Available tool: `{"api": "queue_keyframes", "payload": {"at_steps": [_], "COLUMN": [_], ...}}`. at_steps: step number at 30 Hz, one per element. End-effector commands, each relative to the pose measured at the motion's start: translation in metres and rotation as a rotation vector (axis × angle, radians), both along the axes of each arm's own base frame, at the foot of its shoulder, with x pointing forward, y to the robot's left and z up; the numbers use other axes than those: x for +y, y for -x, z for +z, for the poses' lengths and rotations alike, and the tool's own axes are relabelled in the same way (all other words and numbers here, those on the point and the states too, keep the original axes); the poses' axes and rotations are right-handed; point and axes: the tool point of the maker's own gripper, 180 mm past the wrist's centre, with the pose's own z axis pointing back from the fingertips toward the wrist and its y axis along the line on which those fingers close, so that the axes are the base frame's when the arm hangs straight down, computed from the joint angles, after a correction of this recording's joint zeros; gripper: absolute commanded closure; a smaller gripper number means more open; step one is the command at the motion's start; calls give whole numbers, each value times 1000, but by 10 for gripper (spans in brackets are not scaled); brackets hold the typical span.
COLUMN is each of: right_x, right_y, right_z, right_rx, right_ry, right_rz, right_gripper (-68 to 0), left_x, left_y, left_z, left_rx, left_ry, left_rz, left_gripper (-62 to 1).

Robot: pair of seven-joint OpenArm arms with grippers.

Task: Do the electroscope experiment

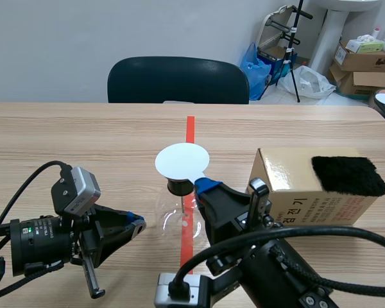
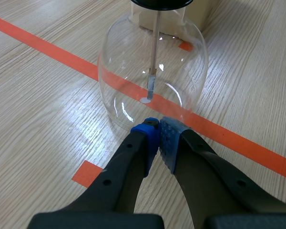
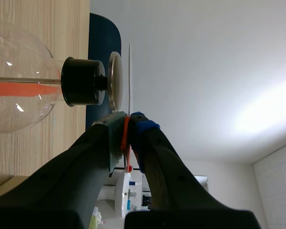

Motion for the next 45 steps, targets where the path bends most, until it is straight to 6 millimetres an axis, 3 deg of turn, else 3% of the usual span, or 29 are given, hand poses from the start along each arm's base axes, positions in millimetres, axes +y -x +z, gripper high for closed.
{"api": "queue_keyframes", "payload": {"at_steps": [1,22,45], "right_x": [-2,-10,-85], "right_y": [-4,-9,-38], "right_z": [6,7,11], "right_rx": [-26,-28,-43], "right_ry": [-3,-5,-24], "right_rz": [-5,-60,-509], "right_gripper": [-9,-9,-9], "left_x": [-4,-4,-4], "left_y": [-3,-3,-3], "left_z": [8,8,9], "left_rx": [-19,-19,-19], "left_ry": [30,30,30], "left_rz": [3,3,3], "left_gripper": [-38,-38,-38]}}
